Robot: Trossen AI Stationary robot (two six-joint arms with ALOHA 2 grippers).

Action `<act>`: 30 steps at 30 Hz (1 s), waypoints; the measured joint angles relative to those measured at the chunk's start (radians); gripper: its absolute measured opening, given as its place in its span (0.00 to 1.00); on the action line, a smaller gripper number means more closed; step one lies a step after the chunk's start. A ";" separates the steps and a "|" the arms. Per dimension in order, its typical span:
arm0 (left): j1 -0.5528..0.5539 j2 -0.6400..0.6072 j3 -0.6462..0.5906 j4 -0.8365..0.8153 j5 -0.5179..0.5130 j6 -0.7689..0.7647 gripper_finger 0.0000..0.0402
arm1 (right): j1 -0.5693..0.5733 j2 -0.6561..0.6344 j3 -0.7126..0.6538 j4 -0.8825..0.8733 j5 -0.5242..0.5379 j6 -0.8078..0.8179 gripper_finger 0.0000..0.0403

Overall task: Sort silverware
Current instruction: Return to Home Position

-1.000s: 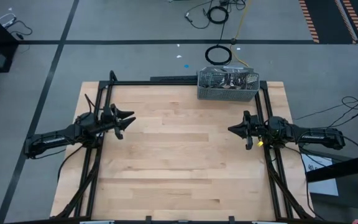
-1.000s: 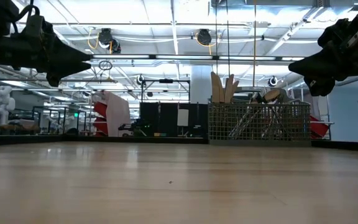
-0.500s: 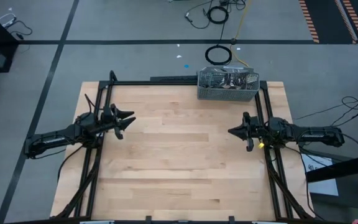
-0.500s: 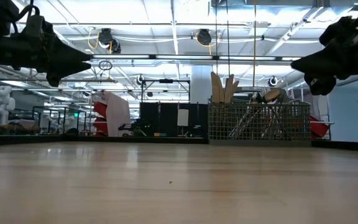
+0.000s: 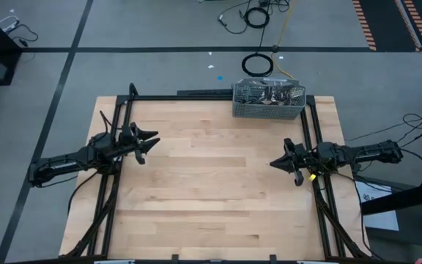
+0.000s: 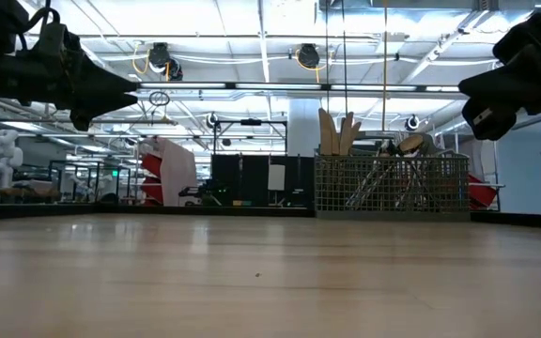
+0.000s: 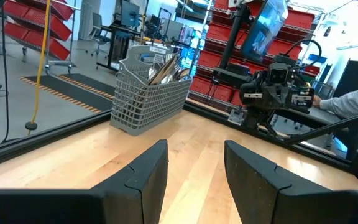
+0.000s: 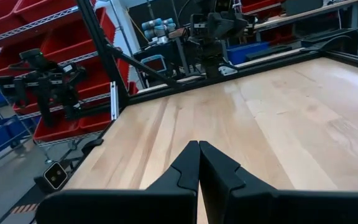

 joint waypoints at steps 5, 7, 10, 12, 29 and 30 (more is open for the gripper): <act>0.000 0.000 0.000 0.000 0.000 -0.002 0.41 | 0.011 0.000 0.000 0.000 0.001 0.000 0.00; 0.000 0.000 0.000 0.000 0.000 -0.002 0.41 | 0.016 0.000 0.000 0.000 0.003 0.000 0.00; 0.000 0.000 0.000 0.000 0.000 -0.002 0.41 | 0.021 0.000 0.000 0.000 0.003 0.000 0.00; 0.000 0.000 0.000 0.000 0.000 -0.002 0.41 | 0.022 0.000 0.000 0.000 0.004 0.000 0.00; 0.000 0.000 0.000 0.000 0.000 -0.001 0.41 | 0.022 0.000 0.000 -0.001 0.004 0.000 0.00; 0.000 0.000 0.000 0.000 0.000 -0.001 0.41 | 0.022 0.000 0.000 -0.001 0.004 0.000 0.00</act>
